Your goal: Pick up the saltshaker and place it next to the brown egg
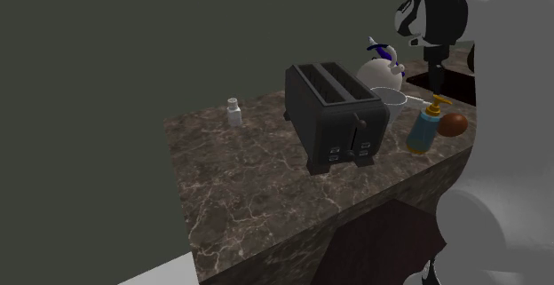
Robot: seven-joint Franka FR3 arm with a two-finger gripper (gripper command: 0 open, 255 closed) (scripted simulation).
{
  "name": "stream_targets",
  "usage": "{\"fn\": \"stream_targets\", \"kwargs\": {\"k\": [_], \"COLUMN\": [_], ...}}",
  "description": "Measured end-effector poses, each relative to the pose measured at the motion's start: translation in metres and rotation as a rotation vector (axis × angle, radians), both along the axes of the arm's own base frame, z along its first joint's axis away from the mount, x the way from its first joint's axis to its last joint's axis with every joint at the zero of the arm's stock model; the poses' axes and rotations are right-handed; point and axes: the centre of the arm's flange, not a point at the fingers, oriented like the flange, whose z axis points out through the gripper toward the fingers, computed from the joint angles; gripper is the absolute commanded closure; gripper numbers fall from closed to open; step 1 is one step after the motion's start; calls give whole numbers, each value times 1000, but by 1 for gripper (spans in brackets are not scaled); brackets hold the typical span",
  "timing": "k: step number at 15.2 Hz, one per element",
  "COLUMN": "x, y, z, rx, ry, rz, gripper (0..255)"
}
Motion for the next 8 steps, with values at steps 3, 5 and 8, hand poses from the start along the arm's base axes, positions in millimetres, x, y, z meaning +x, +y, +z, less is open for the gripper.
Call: {"fn": "stream_targets", "kwargs": {"k": [3, 5, 8], "x": [0, 2, 12], "y": [0, 0, -6], "z": [0, 6, 38], "rx": [0, 0, -1], "ry": [0, 0, 0], "rz": [0, 0, 0], "gripper": [0, 0, 0]}}
